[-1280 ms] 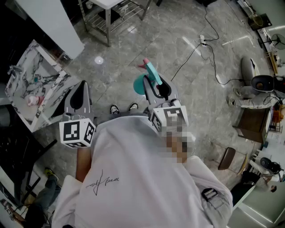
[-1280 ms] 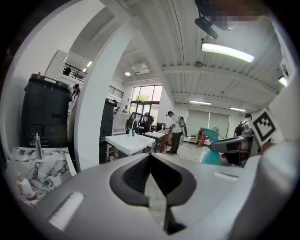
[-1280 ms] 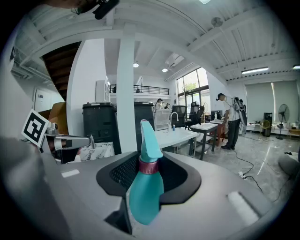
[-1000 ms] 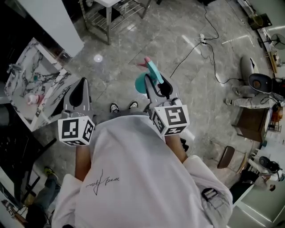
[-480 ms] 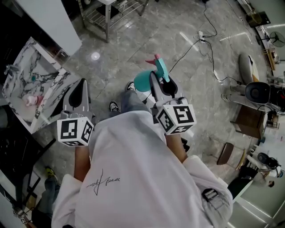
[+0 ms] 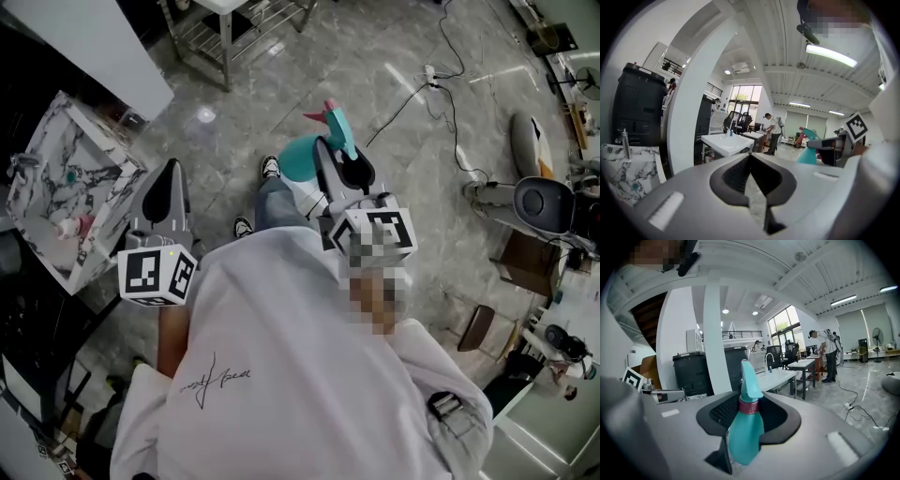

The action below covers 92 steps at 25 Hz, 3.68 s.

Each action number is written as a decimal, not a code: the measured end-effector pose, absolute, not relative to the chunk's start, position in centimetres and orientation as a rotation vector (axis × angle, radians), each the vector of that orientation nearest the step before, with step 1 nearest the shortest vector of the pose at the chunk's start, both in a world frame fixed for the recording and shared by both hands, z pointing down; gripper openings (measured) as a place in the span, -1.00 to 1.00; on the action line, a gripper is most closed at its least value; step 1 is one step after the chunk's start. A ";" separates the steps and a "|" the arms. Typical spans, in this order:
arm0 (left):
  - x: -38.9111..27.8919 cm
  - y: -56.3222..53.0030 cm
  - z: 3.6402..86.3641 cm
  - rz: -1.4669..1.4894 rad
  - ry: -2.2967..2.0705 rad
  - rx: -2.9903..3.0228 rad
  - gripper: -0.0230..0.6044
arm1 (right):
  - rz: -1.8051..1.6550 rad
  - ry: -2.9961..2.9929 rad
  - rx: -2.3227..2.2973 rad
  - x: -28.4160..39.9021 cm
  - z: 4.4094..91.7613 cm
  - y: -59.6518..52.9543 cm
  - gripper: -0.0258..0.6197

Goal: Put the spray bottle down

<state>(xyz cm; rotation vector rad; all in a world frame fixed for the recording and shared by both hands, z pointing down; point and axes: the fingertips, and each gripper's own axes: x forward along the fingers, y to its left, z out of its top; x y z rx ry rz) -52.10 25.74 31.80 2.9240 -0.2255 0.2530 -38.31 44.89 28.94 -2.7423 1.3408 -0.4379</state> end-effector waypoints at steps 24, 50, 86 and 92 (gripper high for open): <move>-31.7 21.3 31.1 0.336 -0.273 2.933 -0.91 | -0.542 1.495 -2.660 -17.4 30.2 38.0 -0.52; -17.5 21.0 32.1 0.345 -0.309 2.924 -0.91 | -0.589 1.628 -2.632 -4.8 33.0 36.3 -0.52; 2.5 -0.4 31.9 0.279 -0.489 2.834 -0.91 | -0.576 1.912 -2.527 15.8 30.9 11.8 -0.52; 2.3 -2.9 31.7 0.262 -0.560 2.812 -0.91 | -0.569 2.007 -2.468 15.9 30.8 8.3 -0.52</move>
